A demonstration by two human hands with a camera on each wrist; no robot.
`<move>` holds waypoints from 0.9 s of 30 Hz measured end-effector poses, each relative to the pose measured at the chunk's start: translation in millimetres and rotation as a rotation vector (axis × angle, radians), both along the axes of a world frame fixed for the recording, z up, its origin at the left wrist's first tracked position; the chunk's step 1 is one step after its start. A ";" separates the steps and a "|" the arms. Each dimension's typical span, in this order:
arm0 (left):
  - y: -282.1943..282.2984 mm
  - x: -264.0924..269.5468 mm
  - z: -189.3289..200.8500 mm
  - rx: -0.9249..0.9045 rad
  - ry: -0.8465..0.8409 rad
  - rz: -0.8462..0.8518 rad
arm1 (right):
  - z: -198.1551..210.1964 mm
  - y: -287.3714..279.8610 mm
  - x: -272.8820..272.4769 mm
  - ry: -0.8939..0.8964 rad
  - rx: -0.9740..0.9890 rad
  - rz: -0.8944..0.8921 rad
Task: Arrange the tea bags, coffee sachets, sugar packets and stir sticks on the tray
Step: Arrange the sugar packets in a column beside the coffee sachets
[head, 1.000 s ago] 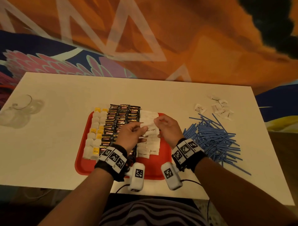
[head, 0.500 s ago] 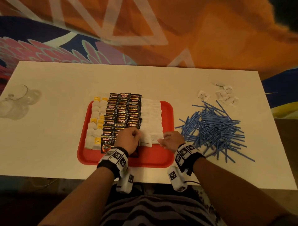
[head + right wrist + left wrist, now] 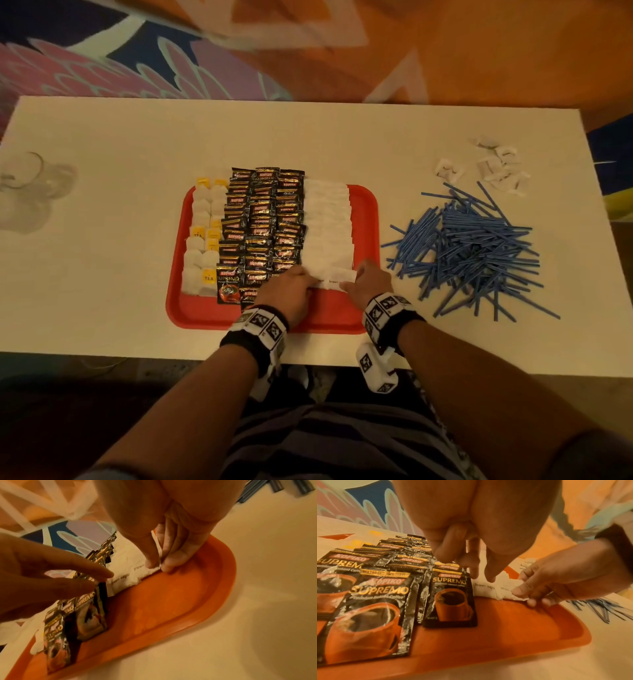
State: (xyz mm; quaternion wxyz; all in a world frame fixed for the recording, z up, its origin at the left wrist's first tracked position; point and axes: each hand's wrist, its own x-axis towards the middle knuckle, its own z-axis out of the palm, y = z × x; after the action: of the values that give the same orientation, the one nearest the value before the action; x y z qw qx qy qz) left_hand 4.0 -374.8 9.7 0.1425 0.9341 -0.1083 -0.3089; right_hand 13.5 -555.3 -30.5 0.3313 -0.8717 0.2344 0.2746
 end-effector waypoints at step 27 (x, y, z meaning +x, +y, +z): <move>-7.7 4.2 -1.3 0.091 -0.023 -0.172 | -0.7 3.7 0.5 -0.106 0.056 -0.105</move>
State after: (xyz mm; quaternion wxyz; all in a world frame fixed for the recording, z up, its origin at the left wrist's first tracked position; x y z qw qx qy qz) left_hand 8.2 -382.4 8.4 0.0717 0.9302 -0.1758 -0.3141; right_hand 14.0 -551.5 -31.2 0.3814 -0.8620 0.2542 0.2165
